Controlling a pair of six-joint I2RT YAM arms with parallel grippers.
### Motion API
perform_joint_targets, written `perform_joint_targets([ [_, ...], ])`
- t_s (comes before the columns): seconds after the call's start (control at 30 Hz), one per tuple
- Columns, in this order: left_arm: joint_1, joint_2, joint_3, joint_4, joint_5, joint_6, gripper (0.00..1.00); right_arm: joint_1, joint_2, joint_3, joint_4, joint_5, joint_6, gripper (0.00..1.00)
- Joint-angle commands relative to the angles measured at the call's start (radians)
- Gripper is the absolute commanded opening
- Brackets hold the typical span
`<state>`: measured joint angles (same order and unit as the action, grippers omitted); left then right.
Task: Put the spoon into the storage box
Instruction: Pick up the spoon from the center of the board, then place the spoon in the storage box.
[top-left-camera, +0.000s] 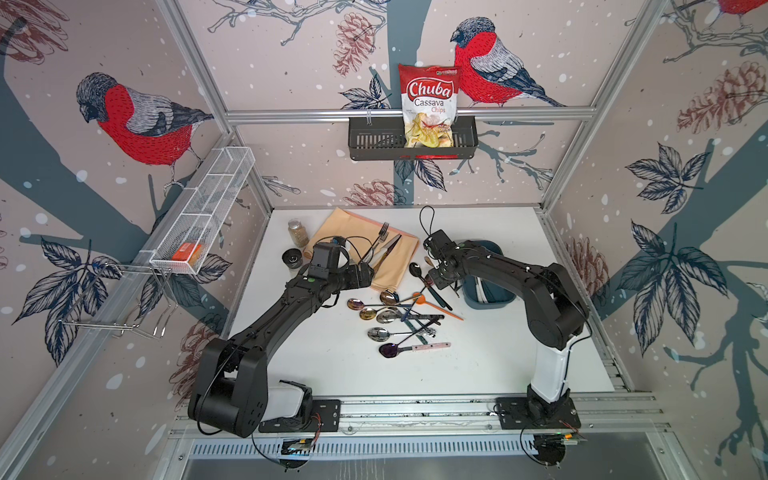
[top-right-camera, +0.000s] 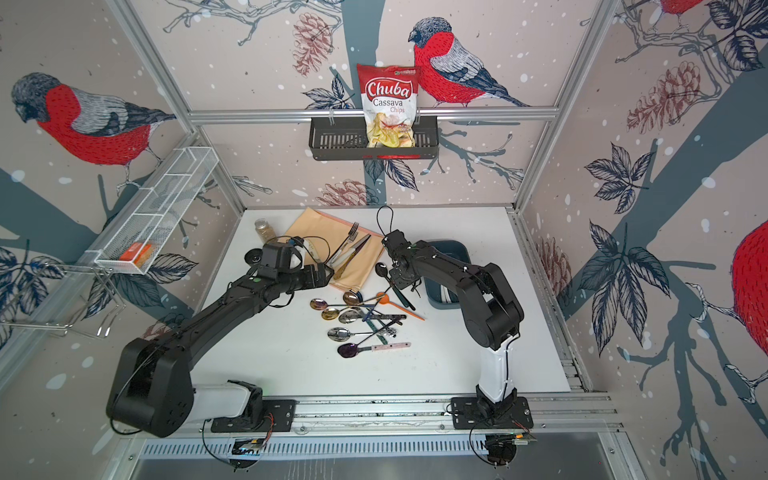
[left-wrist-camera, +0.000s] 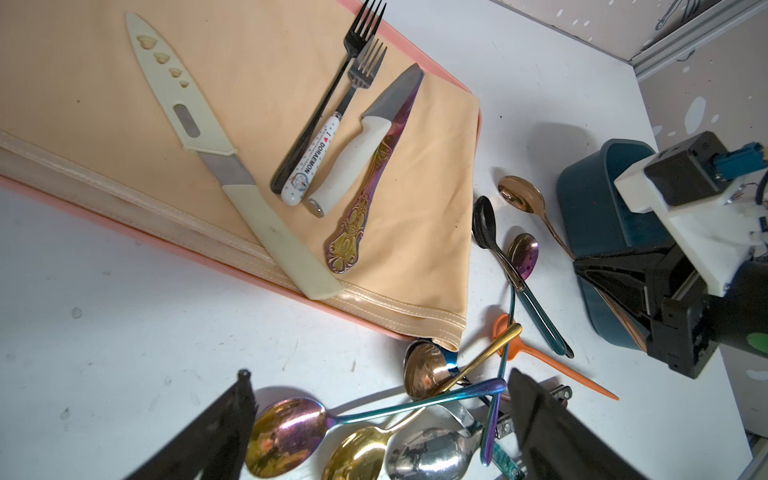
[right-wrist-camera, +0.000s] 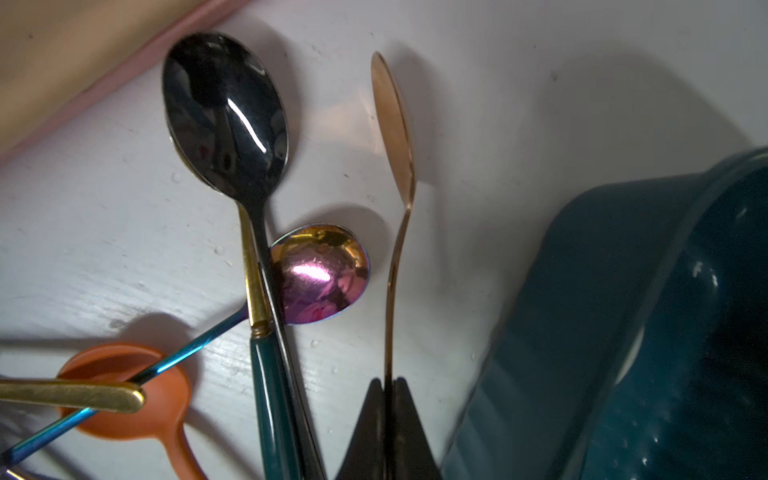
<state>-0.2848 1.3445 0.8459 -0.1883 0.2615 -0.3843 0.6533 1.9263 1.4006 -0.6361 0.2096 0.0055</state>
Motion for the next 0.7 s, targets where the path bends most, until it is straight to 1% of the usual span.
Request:
perform_joint_targets([
  [0.0, -0.009, 0.011, 0.015, 0.0, -0.004, 0.02, 0.96, 0.0, -0.008, -0.001, 0.001, -0.001, 0.023, 0.07],
  [0.03, -0.009, 0.012, 0.015, 0.001, -0.003, 0.02, 0.96, 0.0, -0.008, -0.006, 0.005, -0.012, 0.024, 0.05],
  [0.13, -0.01, 0.01, 0.012, 0.003, -0.004, 0.019, 0.96, 0.0, -0.001, -0.021, 0.02, -0.032, 0.031, 0.03],
  [0.37, -0.011, 0.006, 0.018, 0.001, -0.003, 0.02, 0.96, -0.005, -0.014, -0.019, 0.031, -0.044, 0.052, 0.03],
  [0.67, -0.046, 0.048, 0.076, -0.02, -0.013, 0.056, 0.96, -0.071, -0.147, -0.029, 0.052, -0.12, 0.114, 0.02],
])
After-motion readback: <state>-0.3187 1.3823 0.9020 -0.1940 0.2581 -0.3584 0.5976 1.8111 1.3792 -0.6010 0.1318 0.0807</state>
